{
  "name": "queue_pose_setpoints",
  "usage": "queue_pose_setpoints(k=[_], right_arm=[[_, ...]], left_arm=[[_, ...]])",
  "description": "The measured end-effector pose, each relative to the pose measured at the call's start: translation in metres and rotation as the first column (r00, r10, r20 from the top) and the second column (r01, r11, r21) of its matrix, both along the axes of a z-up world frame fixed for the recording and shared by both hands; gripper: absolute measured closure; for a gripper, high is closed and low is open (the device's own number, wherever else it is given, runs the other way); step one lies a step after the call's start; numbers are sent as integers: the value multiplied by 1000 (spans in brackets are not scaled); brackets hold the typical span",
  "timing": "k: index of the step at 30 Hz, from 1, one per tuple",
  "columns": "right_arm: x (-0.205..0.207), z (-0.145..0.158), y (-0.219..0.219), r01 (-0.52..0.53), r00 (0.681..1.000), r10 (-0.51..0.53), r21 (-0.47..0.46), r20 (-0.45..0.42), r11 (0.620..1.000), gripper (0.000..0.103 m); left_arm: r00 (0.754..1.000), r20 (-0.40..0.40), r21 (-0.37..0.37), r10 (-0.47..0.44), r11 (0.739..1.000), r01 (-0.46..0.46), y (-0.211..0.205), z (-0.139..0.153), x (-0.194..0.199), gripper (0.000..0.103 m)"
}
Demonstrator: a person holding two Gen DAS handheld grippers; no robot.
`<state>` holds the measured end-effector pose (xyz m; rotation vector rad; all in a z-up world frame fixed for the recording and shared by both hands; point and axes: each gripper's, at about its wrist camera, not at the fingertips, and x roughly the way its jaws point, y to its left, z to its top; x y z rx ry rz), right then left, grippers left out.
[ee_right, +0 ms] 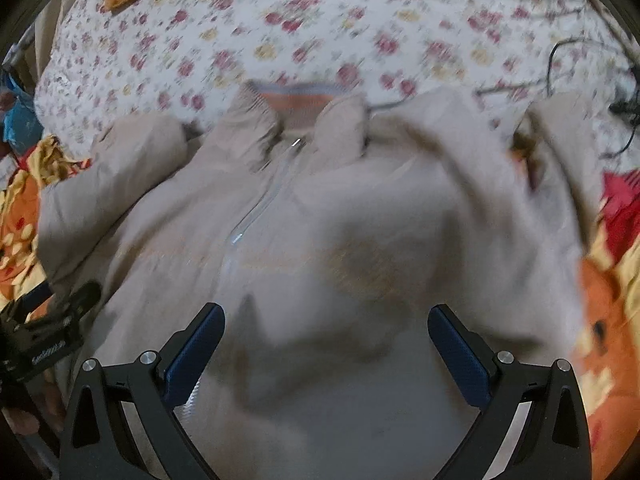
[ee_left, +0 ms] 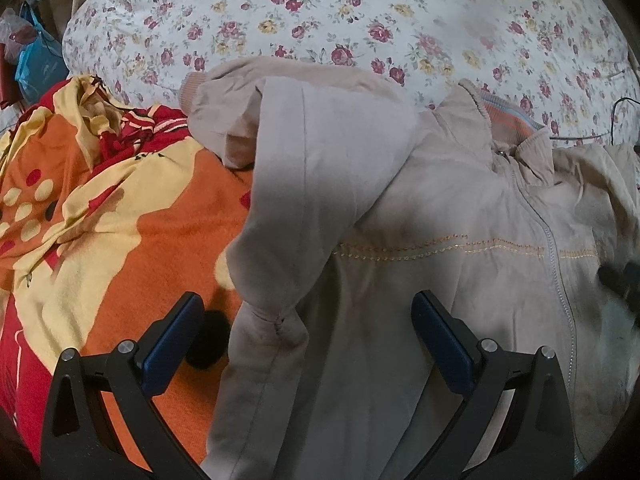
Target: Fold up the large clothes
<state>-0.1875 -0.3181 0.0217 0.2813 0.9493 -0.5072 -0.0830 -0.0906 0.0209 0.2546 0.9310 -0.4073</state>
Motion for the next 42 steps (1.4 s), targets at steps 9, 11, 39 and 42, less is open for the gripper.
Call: queue_pose_setpoints(k=[9, 11, 39, 42], right_arm=[[-13, 2, -92, 219, 976, -220, -81, 0, 972, 1], [-19, -3, -108, 276, 959, -281, -96, -33, 956, 2], [-6, 0, 44, -87, 994, 85, 18, 73, 996, 4], [2, -10, 46, -85, 996, 85, -9, 39, 996, 4]], left_arm=[[1000, 7, 17, -3, 1000, 3, -4, -3, 0, 0], [1000, 6, 18, -4, 1000, 4, -4, -3, 0, 0], [999, 37, 10, -8, 1000, 7, 0, 5, -6, 0], [999, 31, 12, -9, 1000, 8, -1, 4, -5, 0]])
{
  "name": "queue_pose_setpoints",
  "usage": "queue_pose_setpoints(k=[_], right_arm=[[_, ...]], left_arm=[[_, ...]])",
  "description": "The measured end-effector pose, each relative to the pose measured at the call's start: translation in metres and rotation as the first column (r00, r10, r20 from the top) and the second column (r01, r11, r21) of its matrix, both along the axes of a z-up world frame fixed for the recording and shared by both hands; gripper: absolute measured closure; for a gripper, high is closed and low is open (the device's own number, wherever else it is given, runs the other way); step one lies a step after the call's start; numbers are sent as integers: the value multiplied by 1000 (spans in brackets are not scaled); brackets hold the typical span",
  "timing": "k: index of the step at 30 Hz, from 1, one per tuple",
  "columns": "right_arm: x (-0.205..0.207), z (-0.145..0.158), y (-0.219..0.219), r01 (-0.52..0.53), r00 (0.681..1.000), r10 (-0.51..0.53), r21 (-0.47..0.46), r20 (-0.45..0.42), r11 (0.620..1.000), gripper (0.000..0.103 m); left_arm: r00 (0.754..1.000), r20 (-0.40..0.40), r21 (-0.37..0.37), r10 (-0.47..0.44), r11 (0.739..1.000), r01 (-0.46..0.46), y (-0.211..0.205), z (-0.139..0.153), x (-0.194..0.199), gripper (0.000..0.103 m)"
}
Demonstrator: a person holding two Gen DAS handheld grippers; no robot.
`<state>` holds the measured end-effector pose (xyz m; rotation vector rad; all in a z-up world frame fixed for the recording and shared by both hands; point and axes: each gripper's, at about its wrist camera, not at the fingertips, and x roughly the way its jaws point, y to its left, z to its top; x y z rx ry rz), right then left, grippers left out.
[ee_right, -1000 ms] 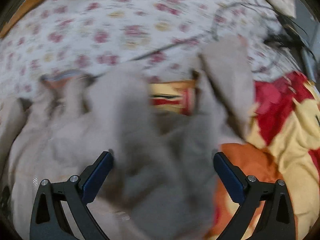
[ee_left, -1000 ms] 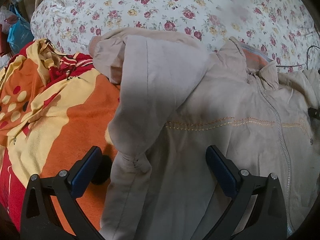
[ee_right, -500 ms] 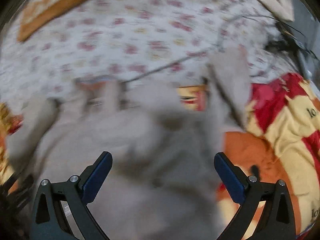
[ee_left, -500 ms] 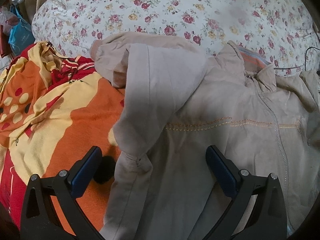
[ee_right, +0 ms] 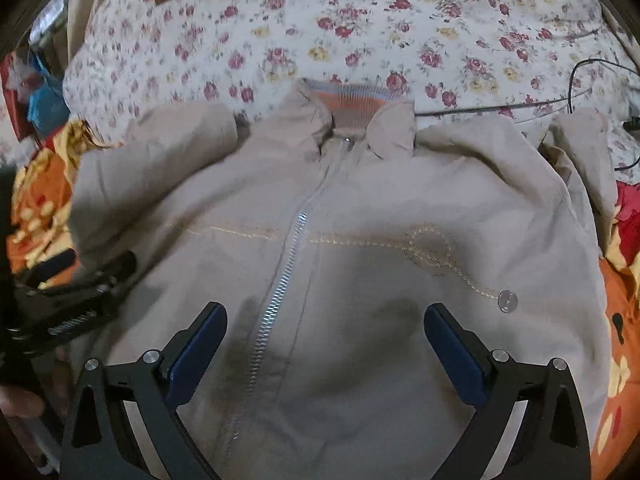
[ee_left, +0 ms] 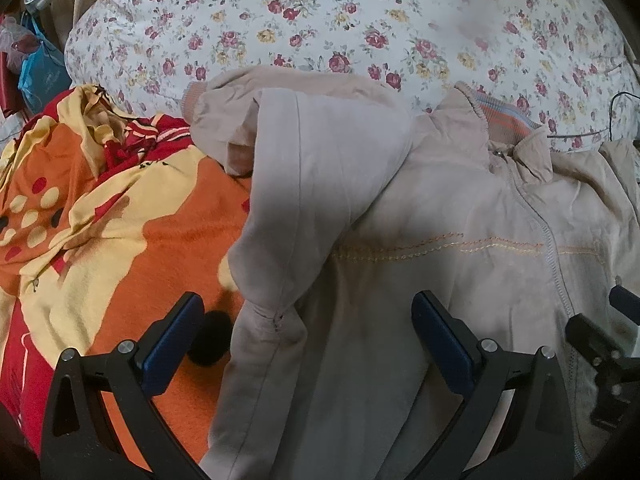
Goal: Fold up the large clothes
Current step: 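Grasp the striped sleeve cuff with the left gripper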
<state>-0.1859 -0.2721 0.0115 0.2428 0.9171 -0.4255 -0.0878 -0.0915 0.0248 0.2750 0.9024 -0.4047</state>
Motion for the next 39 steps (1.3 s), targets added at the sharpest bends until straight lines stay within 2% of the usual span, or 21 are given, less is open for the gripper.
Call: queue_pose_setpoints(k=[9, 15, 19, 24, 27, 30, 34, 37, 39], right_arm=[[5, -6, 11, -29, 998, 26, -52, -54, 998, 3], [5, -8, 6, -23, 998, 22, -21, -54, 1000, 3], [5, -8, 5, -20, 998, 19, -14, -55, 1000, 3], [4, -9, 4, -17, 998, 17, -4, -54, 1000, 2], [4, -9, 3, -14, 999, 14, 5, -52, 1000, 2], [5, -10, 3, -11, 999, 11, 11, -53, 1000, 2], [5, -10, 4, -8, 998, 8, 9, -55, 1000, 1], [5, -10, 4, -7, 998, 8, 8, -55, 1000, 1], [6, -11, 3, -7, 998, 7, 9, -57, 1000, 0]], left_arm=[[1000, -11, -13, 5, 1000, -5, 2, 0, 1, 0], [1000, -25, -24, 5, 1000, -5, 4, 4, 2, 0], [997, -80, -62, -14, 998, 9, 10, 15, 2, 0], [996, -85, -111, -5, 994, -5, 28, 44, 17, 0], [995, -73, -160, 62, 984, -73, 50, 65, 47, 0], [983, -92, -200, 158, 964, -174, 67, 66, 96, 0], [968, -118, -180, 219, 954, -238, 68, 43, 160, 0], [955, -132, -153, 264, 947, -283, 70, 18, 201, 8], [945, -171, -155, 279, 939, -306, 71, 0, 224, 14]])
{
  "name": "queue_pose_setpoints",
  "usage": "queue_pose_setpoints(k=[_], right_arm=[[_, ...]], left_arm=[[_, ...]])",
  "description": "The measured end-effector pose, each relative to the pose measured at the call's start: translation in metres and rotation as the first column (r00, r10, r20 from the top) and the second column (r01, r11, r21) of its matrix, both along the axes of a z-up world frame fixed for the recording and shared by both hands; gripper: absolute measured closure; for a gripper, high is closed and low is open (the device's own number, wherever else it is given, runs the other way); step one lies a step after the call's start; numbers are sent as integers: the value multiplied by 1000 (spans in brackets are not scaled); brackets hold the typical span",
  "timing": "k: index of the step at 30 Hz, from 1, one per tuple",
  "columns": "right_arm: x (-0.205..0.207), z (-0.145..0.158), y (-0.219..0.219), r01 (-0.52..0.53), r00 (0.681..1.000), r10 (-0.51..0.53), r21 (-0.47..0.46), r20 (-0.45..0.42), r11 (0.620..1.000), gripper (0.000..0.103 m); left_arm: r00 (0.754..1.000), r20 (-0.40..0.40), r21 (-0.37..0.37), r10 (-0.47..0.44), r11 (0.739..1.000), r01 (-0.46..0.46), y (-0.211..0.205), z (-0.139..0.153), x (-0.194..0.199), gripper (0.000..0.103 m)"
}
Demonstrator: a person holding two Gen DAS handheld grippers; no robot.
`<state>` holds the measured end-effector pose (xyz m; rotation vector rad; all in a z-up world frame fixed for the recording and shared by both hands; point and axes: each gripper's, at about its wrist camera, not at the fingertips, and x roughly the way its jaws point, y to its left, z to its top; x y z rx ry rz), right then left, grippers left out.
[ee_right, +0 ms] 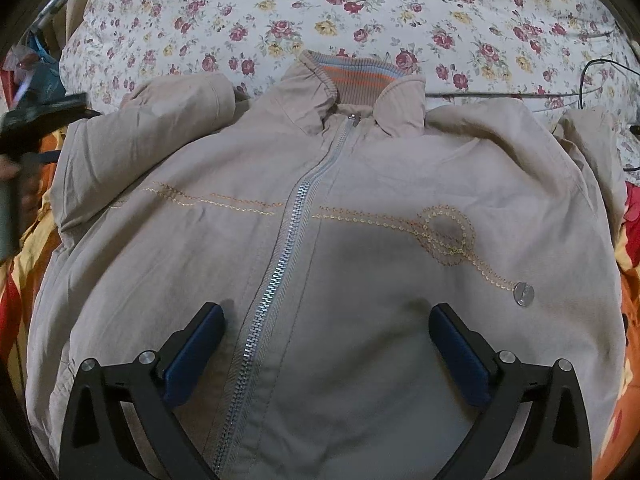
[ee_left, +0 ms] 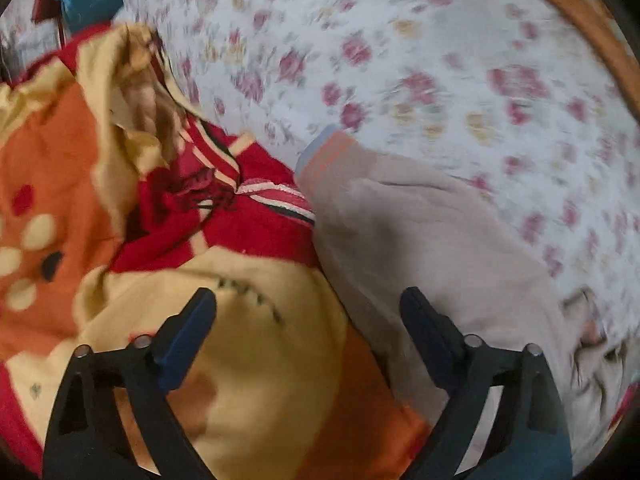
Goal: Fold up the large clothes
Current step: 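Grasp the striped sleeve cuff with the left gripper, then carry the held sleeve across the jacket front toward the right gripper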
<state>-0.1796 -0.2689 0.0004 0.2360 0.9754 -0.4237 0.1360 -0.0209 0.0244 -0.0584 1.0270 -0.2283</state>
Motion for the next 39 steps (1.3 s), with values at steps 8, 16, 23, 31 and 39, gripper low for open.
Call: queue_pose_setpoints(k=[8, 16, 23, 31, 39], right_arm=[[4, 0, -4, -9, 1000, 9, 18, 5, 1000, 0], [4, 0, -3, -7, 1000, 7, 14, 10, 1000, 0], [5, 0, -3, -6, 1000, 6, 12, 10, 1000, 0], [7, 4, -8, 5, 999, -3, 58, -32, 998, 0], [-29, 34, -60, 210, 975, -214, 78, 53, 975, 0]], left_arm=[[1000, -15, -44, -22, 999, 22, -19, -26, 36, 26], [998, -44, -60, -46, 997, 43, -25, -33, 42, 91], [996, 57, -80, -69, 994, 74, 12, 38, 17, 102], [948, 180, -184, -263, 938, 295, -20, 133, -70, 102], [810, 124, -338, -573, 743, 577, -148, 112, -191, 96]])
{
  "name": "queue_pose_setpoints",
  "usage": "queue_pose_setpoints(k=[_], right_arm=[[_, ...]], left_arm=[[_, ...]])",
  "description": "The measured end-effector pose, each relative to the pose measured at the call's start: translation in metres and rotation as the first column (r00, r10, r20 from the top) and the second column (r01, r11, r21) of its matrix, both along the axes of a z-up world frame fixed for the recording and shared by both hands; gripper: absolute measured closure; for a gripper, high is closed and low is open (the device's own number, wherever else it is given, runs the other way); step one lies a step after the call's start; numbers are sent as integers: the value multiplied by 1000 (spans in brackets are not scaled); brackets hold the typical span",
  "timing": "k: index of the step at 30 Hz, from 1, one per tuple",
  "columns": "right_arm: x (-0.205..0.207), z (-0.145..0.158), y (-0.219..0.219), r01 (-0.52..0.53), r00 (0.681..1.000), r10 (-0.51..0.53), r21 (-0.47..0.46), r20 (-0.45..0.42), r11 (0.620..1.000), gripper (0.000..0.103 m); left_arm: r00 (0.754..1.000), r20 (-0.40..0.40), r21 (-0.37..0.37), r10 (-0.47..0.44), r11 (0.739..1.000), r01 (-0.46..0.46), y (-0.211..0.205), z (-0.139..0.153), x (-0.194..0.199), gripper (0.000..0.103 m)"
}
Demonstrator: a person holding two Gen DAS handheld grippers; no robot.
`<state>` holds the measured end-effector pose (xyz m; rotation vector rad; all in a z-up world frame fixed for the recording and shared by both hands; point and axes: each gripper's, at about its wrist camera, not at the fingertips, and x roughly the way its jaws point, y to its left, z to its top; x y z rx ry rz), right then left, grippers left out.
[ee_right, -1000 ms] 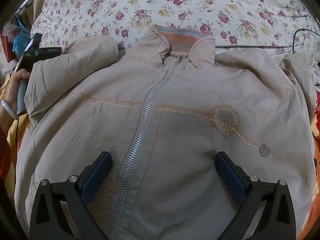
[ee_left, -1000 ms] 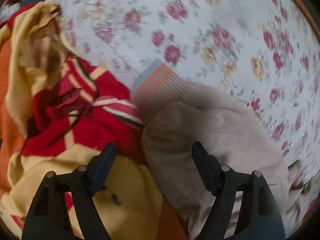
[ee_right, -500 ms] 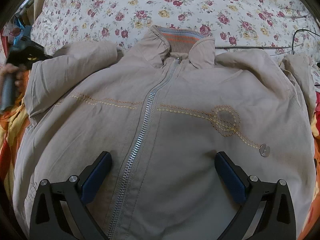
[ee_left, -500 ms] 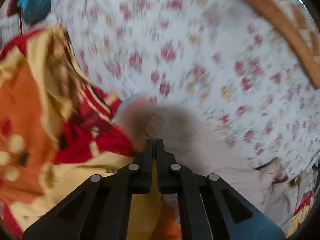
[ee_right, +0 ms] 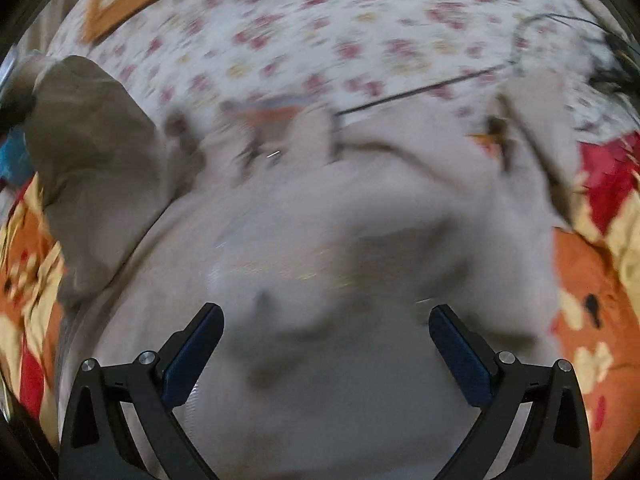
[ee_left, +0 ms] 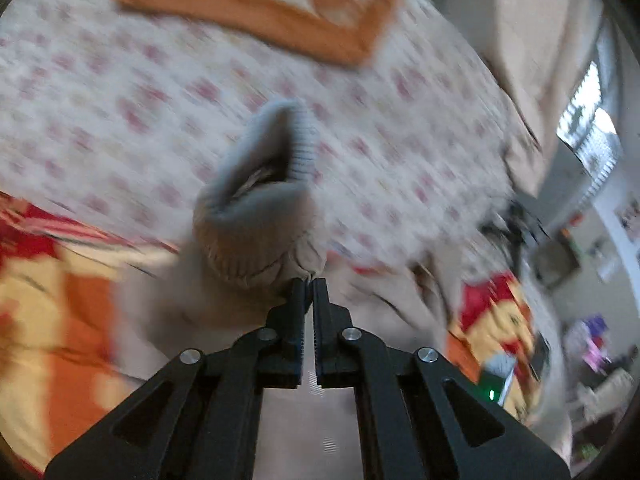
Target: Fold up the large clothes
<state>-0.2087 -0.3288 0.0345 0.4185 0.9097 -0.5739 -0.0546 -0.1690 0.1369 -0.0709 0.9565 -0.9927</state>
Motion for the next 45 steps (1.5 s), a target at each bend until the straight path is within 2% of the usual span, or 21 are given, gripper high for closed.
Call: queue_pose_setpoints(k=[1, 3, 4, 6, 9, 12, 13, 16, 18, 23, 25, 26, 27, 28, 29, 33, 36, 39, 41, 43, 45], right_arm=[[-5, 1, -9, 34, 999, -34, 2, 6, 999, 0], [-13, 3, -20, 74, 997, -75, 20, 20, 997, 0], [-18, 4, -29, 100, 994, -101, 41, 37, 994, 0], [-28, 5, -41, 132, 988, -138, 87, 73, 987, 0], [-39, 7, -51, 168, 973, -188, 151, 134, 974, 0], [-47, 8, -53, 178, 960, -216, 204, 181, 963, 0], [-50, 9, -52, 178, 954, -223, 222, 200, 959, 0], [-43, 13, -49, 154, 947, -212, 237, 243, 959, 0], [-29, 14, -42, 99, 961, -151, 220, 233, 970, 0], [8, 10, -27, 32, 995, -33, 11, 94, 999, 0], [27, 1, -34, -4, 998, 3, 12, 66, 1000, 4], [35, -4, -36, -41, 997, 38, 42, 71, 998, 25], [40, -6, -36, -72, 994, 66, 68, 82, 995, 74], [45, -6, -35, -92, 993, 85, 97, 76, 991, 92], [47, -3, -35, -92, 994, 86, 100, 66, 991, 94], [13, 33, -31, -71, 991, 73, -20, 111, 997, 94], [-10, 28, -39, -11, 1000, 9, -115, -19, 993, 94], [-22, 1, -57, 20, 994, -21, -9, -111, 1000, 86], [-26, 3, -60, 33, 990, -28, 34, -139, 999, 85], [-39, 26, -57, 49, 995, -50, -10, -91, 999, 69], [-52, 51, -52, 88, 996, -90, -70, -21, 994, 36]], left_arm=[[999, -23, 2, -28, 1000, 28, -11, -9, -11, 91], [989, -92, 14, -113, 993, 115, -33, -35, -30, 45], [982, -128, 34, -142, 988, 147, -39, -45, -40, 40], [973, -147, 65, -181, 979, 192, -41, -56, -52, 39], [982, -44, 159, -185, 969, 189, -17, -44, -64, 36], [992, 114, 288, -53, 957, 18, 30, -41, -54, 26], [986, 165, 337, 10, 939, -66, 47, -45, -48, 26], [963, 218, 487, 158, 837, -248, 77, -72, -21, 27], [949, 208, 496, 239, 810, -312, 89, -84, -1, 27], [918, 106, 436, 382, 812, -388, 111, -97, 36, 25], [899, 116, 424, 423, 798, -429, 117, -95, 37, 25], [896, 127, 423, 426, 794, -437, 119, -95, 35, 25], [896, 133, 424, 423, 793, -437, 122, -98, 34, 24], [896, 136, 428, 422, 791, -437, 124, -98, 34, 24], [895, 131, 429, 427, 789, -440, 130, -99, 34, 24], [889, 87, 418, 450, 793, -443, 137, -101, 38, 25], [894, 94, 434, 437, 790, -432, 135, -102, 36, 25], [896, 117, 444, 429, 784, -434, 136, -97, 30, 25], [896, 129, 428, 425, 791, -437, 140, -87, 24, 25], [894, 140, 410, 427, 797, -444, 144, -74, 18, 25], [880, 184, 387, 438, 790, -475, 144, -60, 12, 25]])
